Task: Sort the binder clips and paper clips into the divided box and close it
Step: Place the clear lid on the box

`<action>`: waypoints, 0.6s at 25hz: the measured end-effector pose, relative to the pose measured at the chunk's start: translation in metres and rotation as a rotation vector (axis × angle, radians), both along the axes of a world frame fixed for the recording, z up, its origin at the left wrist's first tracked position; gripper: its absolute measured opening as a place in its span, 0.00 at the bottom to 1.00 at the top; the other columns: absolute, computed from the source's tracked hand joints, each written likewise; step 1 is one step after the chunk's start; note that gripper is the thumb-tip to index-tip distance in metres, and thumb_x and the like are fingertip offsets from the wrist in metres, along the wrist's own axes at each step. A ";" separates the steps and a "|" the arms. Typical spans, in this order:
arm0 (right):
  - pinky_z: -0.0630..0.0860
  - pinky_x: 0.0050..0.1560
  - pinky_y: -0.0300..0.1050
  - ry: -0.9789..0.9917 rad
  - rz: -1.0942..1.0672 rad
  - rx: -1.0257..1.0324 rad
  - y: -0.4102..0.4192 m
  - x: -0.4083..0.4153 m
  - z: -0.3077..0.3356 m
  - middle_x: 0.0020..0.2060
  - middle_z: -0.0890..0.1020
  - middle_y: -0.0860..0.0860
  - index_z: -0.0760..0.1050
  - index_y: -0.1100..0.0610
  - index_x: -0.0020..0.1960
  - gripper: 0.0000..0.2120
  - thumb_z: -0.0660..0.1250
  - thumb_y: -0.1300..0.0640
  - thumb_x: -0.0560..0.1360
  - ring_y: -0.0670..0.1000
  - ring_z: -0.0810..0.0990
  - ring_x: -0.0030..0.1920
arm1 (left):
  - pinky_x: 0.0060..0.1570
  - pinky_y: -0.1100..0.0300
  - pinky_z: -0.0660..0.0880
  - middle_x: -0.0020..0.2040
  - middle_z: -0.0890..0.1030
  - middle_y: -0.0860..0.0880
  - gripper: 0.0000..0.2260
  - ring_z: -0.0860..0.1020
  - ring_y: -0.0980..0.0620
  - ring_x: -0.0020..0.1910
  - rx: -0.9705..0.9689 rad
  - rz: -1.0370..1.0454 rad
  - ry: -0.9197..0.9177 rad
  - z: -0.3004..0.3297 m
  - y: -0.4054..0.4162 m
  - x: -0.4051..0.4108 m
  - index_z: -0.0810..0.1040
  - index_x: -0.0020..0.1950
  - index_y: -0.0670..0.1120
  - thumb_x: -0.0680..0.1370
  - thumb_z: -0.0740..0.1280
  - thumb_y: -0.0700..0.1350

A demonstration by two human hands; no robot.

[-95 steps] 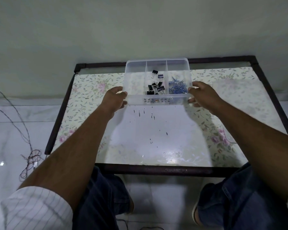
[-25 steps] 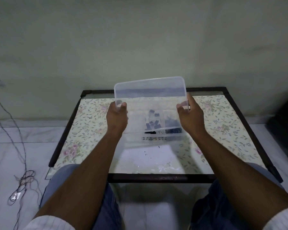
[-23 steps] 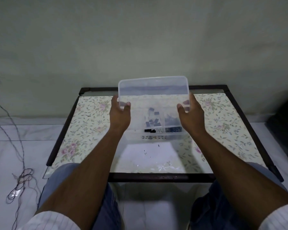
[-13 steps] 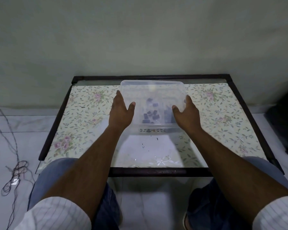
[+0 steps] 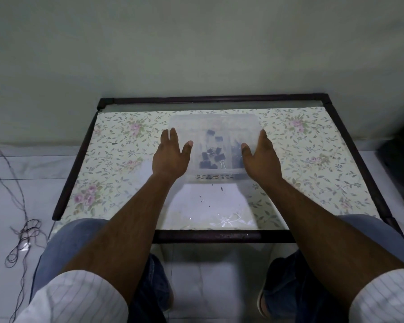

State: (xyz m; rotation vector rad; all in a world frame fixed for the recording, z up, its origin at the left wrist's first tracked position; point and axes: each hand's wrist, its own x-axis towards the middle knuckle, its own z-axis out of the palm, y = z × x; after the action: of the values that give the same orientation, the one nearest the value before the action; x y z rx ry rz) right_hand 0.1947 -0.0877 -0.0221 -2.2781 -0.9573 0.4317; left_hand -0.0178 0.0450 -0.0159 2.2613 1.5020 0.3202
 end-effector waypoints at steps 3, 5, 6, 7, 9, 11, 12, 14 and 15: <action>0.68 0.76 0.59 -0.038 0.013 -0.044 -0.001 -0.002 0.002 0.84 0.59 0.57 0.45 0.56 0.86 0.39 0.56 0.38 0.85 0.62 0.68 0.79 | 0.72 0.42 0.69 0.86 0.52 0.40 0.36 0.64 0.37 0.80 0.009 -0.008 0.036 -0.002 0.001 0.001 0.51 0.86 0.43 0.85 0.52 0.64; 0.69 0.74 0.60 -0.067 0.019 -0.075 -0.001 -0.002 0.003 0.84 0.58 0.57 0.44 0.56 0.86 0.39 0.55 0.37 0.85 0.63 0.70 0.78 | 0.71 0.41 0.70 0.86 0.51 0.41 0.37 0.67 0.36 0.78 0.016 -0.008 0.037 -0.004 0.000 0.001 0.49 0.86 0.43 0.85 0.52 0.65; 0.70 0.73 0.60 -0.076 0.026 -0.092 -0.001 -0.002 0.003 0.84 0.57 0.57 0.43 0.56 0.86 0.39 0.55 0.37 0.85 0.63 0.70 0.77 | 0.71 0.41 0.71 0.86 0.51 0.41 0.37 0.68 0.36 0.78 0.012 -0.005 0.032 -0.005 0.000 0.002 0.47 0.86 0.44 0.85 0.52 0.65; 0.71 0.72 0.60 -0.079 0.033 -0.109 0.000 -0.002 0.003 0.84 0.57 0.57 0.43 0.56 0.86 0.40 0.54 0.37 0.85 0.64 0.71 0.76 | 0.70 0.41 0.71 0.86 0.51 0.42 0.38 0.69 0.36 0.78 0.001 0.001 0.027 -0.004 0.000 0.003 0.45 0.86 0.43 0.85 0.52 0.65; 0.71 0.72 0.60 -0.064 0.045 -0.135 0.002 -0.001 0.005 0.84 0.57 0.57 0.42 0.55 0.86 0.40 0.54 0.36 0.84 0.64 0.71 0.76 | 0.69 0.42 0.72 0.86 0.51 0.41 0.38 0.70 0.35 0.76 -0.009 -0.004 0.035 -0.001 0.002 0.004 0.44 0.86 0.42 0.85 0.52 0.64; 0.70 0.72 0.61 -0.034 0.056 -0.159 0.003 0.004 0.007 0.84 0.59 0.56 0.43 0.54 0.86 0.41 0.55 0.35 0.83 0.64 0.71 0.77 | 0.68 0.41 0.73 0.85 0.55 0.40 0.37 0.72 0.34 0.74 -0.013 -0.016 0.042 0.000 0.006 0.004 0.46 0.85 0.41 0.86 0.52 0.63; 0.70 0.72 0.61 -0.010 0.052 -0.176 0.006 0.009 0.010 0.83 0.60 0.56 0.44 0.53 0.86 0.42 0.56 0.33 0.82 0.64 0.71 0.76 | 0.67 0.41 0.73 0.83 0.60 0.39 0.36 0.73 0.34 0.73 -0.025 -0.006 0.032 0.000 0.011 0.003 0.48 0.85 0.41 0.86 0.53 0.62; 0.71 0.72 0.61 0.025 0.046 -0.201 0.016 0.022 0.013 0.82 0.65 0.56 0.46 0.52 0.85 0.44 0.57 0.29 0.80 0.63 0.72 0.75 | 0.65 0.40 0.73 0.76 0.71 0.37 0.34 0.77 0.33 0.68 -0.067 0.040 -0.023 0.000 0.023 0.001 0.53 0.83 0.43 0.85 0.55 0.63; 0.71 0.72 0.61 0.021 0.057 -0.201 0.023 0.028 0.013 0.81 0.66 0.56 0.46 0.51 0.85 0.45 0.56 0.27 0.78 0.63 0.73 0.75 | 0.63 0.40 0.74 0.73 0.74 0.36 0.33 0.78 0.32 0.66 -0.076 0.050 -0.055 0.001 0.030 0.002 0.54 0.81 0.44 0.84 0.56 0.64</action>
State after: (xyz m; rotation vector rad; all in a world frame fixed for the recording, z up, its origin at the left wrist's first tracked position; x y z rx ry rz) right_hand 0.2230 -0.0649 -0.0090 -2.4233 -1.0102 0.5998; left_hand -0.0158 0.0754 -0.0150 2.1418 1.5183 0.3318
